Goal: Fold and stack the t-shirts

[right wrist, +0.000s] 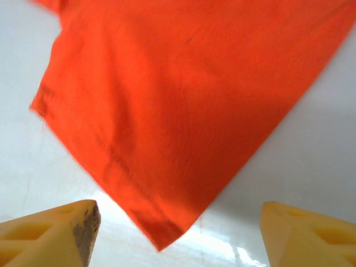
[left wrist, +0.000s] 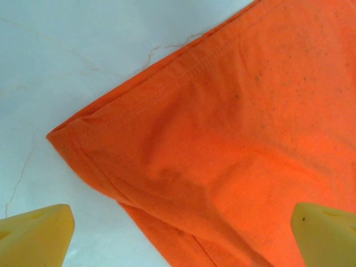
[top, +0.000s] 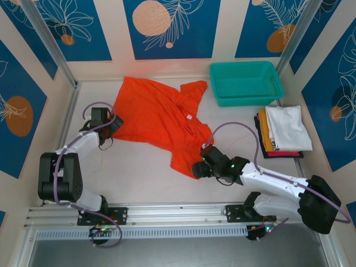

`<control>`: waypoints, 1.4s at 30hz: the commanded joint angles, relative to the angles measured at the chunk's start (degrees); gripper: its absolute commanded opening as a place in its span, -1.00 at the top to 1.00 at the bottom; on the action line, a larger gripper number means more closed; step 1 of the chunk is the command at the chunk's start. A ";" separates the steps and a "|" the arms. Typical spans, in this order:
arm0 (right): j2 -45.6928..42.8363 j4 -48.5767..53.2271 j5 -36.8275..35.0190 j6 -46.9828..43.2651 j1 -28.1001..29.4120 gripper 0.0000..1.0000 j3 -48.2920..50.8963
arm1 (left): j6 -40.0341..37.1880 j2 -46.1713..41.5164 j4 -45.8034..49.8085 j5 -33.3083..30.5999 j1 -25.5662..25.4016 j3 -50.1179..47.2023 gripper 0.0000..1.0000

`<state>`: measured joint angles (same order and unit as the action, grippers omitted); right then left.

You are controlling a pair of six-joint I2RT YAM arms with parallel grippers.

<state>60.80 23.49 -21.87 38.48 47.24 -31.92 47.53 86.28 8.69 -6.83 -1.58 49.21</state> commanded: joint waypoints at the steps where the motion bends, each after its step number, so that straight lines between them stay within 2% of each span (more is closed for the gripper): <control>1: -0.04 1.05 -0.55 7.33 -5.95 -0.53 -3.71 | 0.39 1.54 1.12 0.80 0.88 2.32 -1.00; 4: 3.79 2.18 2.46 12.56 -10.41 -0.32 -7.14 | 1.07 1.79 1.17 0.71 0.88 2.73 -1.00; 7: 10.23 5.86 1.29 15.71 -10.94 -0.12 -11.22 | 1.16 2.04 1.46 0.41 0.88 2.97 -1.00; 22: 32.01 7.48 -1.03 16.12 -5.59 0.00 -19.19 | 2.52 5.69 2.22 -0.19 1.50 4.25 -1.00; 25: 35.03 9.02 -1.98 15.19 -5.11 0.17 -20.52 | 3.31 6.66 3.49 -0.85 1.58 5.33 -1.00; 32: 34.81 9.76 -3.38 14.98 -4.87 0.97 -19.62 | 5.31 7.02 6.76 -3.62 1.67 6.00 -0.93; 36: 33.83 9.32 -3.33 14.64 -5.41 1.00 -18.87 | 6.84 5.88 6.71 -5.47 1.67 4.13 -0.87; 42: 30.13 7.28 -4.06 15.14 -5.68 1.00 -15.91 | 8.76 6.84 6.29 -3.71 1.67 3.26 -0.76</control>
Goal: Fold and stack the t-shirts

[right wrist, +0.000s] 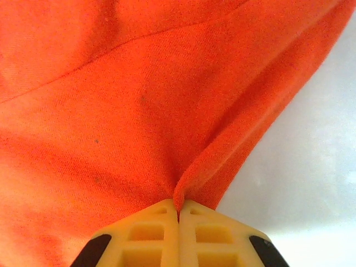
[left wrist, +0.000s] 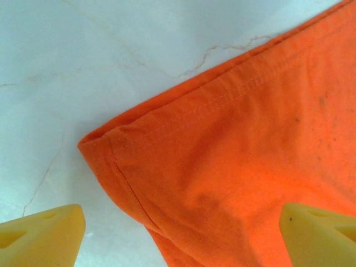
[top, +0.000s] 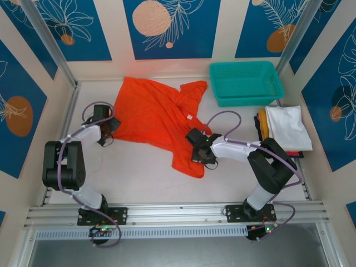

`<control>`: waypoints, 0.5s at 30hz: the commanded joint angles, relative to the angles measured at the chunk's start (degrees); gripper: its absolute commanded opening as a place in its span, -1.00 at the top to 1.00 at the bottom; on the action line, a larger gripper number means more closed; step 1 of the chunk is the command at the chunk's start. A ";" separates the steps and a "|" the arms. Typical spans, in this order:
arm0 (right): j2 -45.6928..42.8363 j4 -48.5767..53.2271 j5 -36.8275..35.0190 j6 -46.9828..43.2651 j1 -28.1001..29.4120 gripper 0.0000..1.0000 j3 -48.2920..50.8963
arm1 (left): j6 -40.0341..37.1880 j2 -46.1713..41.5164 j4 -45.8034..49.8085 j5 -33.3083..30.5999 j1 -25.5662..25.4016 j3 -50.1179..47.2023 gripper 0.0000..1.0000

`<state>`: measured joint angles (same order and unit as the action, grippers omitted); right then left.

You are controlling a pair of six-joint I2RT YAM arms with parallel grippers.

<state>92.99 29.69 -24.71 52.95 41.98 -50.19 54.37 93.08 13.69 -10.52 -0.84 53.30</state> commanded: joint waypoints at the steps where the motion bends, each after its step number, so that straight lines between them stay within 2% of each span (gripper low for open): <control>1: -2.88 0.80 -1.25 0.79 -0.56 1.00 2.99 | 2.47 0.23 1.23 0.35 0.93 -1.00 -0.73; 8: -4.40 -0.29 -0.03 0.15 -1.90 1.00 4.36 | 4.63 2.46 -0.09 2.77 0.93 -0.66 -0.32; 11: -4.37 -0.54 0.14 0.33 -1.90 1.00 4.44 | 6.49 2.26 2.08 2.44 0.93 -0.39 -0.27; 15: -4.24 -0.77 0.19 0.24 -2.08 1.00 4.49 | 7.87 -1.31 4.63 -2.55 1.02 -2.38 -0.32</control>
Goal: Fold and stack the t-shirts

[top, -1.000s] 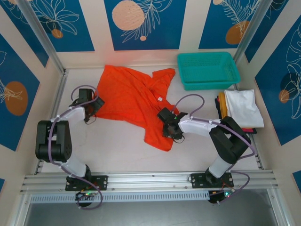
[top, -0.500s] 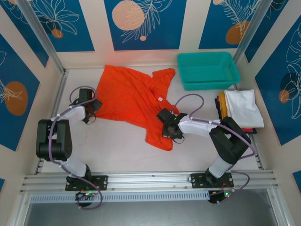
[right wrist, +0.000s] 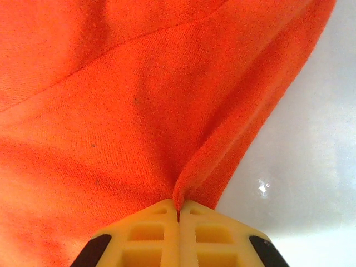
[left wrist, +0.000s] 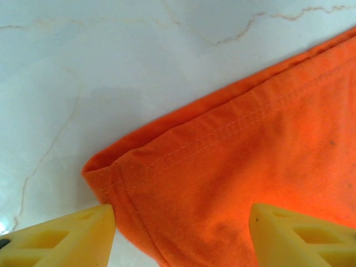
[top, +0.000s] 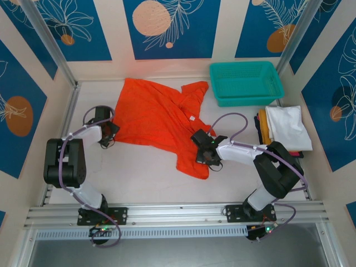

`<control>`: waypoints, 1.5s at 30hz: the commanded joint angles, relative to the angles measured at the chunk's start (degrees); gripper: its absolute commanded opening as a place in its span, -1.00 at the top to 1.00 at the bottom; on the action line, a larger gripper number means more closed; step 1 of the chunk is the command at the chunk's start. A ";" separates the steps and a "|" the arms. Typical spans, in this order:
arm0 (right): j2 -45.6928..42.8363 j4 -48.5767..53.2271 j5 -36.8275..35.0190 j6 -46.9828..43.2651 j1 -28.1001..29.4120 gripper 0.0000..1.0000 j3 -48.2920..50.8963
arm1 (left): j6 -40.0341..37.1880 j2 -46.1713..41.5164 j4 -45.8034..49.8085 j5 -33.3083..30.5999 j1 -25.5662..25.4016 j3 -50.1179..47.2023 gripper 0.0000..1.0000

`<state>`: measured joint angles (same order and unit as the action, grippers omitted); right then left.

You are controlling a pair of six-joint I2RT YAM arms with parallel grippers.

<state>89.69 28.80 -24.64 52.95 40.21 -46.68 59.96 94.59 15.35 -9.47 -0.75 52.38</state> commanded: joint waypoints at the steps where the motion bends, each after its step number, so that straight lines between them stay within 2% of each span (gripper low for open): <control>1: -0.92 0.05 0.19 0.20 -0.30 1.00 0.97 | 1.82 -3.44 2.75 -4.55 1.13 -1.90 -0.33; 3: -0.79 -0.27 0.45 0.13 -0.33 1.00 1.05 | 0.68 -3.24 3.17 -4.02 2.03 -1.59 -0.33; 8: -0.39 -0.61 0.71 -0.30 -0.39 1.00 1.04 | 0.85 -0.67 1.98 -0.40 3.30 -0.97 -0.18; 20: -0.92 -1.10 0.87 0.51 -0.39 1.00 1.94 | 1.29 4.25 -0.45 2.06 4.14 1.73 0.10; 28: -0.65 -1.26 0.92 0.00 -0.39 1.00 1.55 | 1.37 5.35 -2.78 3.93 4.71 1.91 0.48; 34: -0.35 -1.54 1.20 0.02 -0.26 1.00 1.17 | 0.49 3.72 -1.76 4.29 4.71 2.22 1.00; 45: -3.97 -1.41 -0.49 -0.48 0.05 1.00 1.98 | -0.55 -2.77 0.67 2.81 4.97 -0.91 1.00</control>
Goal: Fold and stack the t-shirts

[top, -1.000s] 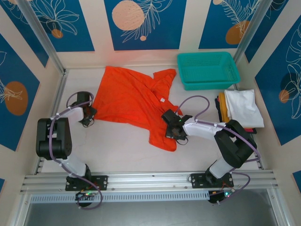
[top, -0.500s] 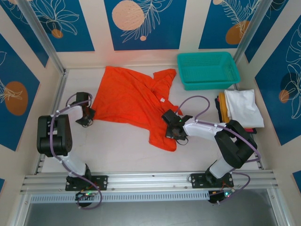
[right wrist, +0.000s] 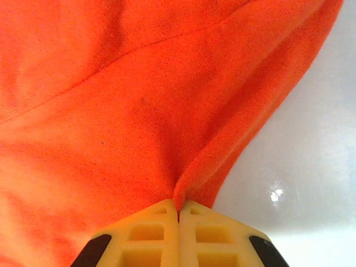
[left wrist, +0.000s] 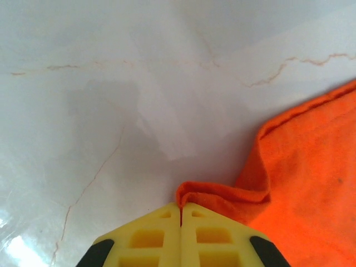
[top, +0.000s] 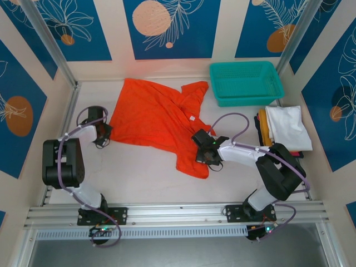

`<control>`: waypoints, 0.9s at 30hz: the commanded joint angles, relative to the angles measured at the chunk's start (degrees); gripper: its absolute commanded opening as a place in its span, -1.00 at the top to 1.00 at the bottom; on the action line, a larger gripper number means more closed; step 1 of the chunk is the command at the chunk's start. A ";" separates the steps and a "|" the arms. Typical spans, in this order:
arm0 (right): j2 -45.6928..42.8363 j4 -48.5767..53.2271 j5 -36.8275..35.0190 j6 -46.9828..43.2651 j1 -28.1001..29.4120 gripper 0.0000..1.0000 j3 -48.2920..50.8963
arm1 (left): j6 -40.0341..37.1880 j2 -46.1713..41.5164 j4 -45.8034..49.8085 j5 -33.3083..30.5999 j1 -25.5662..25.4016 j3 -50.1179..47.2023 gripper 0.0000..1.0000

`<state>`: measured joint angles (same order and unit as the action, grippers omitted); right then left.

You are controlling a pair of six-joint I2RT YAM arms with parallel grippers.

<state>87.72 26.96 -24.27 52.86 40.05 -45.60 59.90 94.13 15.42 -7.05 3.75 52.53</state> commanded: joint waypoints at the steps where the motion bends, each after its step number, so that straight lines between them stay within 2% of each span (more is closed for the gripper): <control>1: -2.18 0.49 -0.95 -0.46 0.20 1.00 0.95 | -0.18 -2.54 1.17 0.01 0.47 -1.32 1.00; 4: -2.29 0.39 -1.02 -0.30 0.20 1.00 1.28 | 0.69 -2.74 1.79 -0.77 0.80 -2.20 0.28; 5: -2.17 0.29 -0.87 -0.31 0.20 1.00 1.35 | 0.79 -2.62 1.38 -0.48 0.98 -2.47 0.13; 6: -2.09 0.16 -0.78 -0.35 0.20 1.00 1.31 | 0.91 -2.44 0.85 -0.02 1.16 -2.61 0.07; 19: -1.42 -0.66 0.25 -0.25 0.42 1.00 1.31 | 2.23 0.92 -2.04 2.28 2.00 -1.82 0.02; 27: -0.67 -0.68 0.43 -0.46 0.73 1.00 0.86 | 2.35 2.36 -3.01 3.42 2.49 -0.86 0.28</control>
<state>86.56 26.35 -24.21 52.51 40.29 -44.86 61.63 95.57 12.75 -4.64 5.17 50.61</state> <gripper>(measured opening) 0.066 0.368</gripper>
